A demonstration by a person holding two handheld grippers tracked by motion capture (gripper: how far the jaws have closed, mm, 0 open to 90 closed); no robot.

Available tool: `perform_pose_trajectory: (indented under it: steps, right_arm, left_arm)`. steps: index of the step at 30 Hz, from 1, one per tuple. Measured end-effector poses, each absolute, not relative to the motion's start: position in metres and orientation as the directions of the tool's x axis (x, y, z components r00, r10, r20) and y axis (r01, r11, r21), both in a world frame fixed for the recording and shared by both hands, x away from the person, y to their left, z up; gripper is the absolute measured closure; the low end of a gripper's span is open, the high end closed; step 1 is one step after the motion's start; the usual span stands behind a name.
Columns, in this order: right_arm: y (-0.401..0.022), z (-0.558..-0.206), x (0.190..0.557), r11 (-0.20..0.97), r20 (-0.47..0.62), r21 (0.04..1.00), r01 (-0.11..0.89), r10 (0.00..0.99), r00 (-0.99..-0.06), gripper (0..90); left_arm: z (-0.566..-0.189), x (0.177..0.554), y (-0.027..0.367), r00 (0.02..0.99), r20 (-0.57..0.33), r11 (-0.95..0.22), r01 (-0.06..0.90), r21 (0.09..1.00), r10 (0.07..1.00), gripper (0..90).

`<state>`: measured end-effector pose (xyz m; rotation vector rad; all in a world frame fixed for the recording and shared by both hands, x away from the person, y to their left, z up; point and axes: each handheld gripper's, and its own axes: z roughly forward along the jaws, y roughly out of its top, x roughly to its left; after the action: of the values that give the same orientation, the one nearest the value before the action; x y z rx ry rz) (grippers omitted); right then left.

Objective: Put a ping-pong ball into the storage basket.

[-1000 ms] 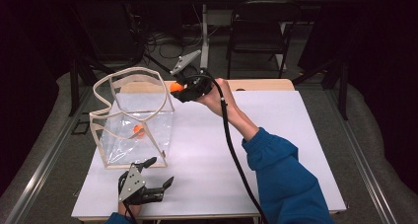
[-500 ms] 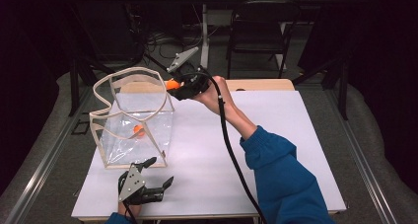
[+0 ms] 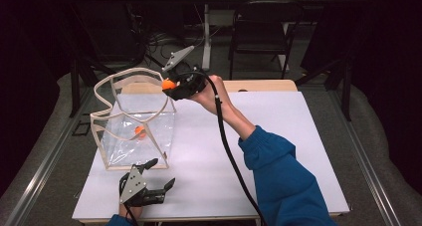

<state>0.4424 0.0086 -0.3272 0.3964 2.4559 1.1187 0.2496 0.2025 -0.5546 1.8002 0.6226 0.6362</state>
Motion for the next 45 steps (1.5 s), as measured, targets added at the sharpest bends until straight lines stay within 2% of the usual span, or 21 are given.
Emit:
perform_pose_trajectory:
  steps: [45]
  right_arm:
    - [0.037, -0.339, 0.442, 0.639, -0.217, 0.764, 0.094, 0.392, -0.894, 50.6]
  left_arm:
    - [-0.554, 0.249, 0.204, 0.717, 0.126, -0.286, 0.106, 0.953, 0.686, 16.0]
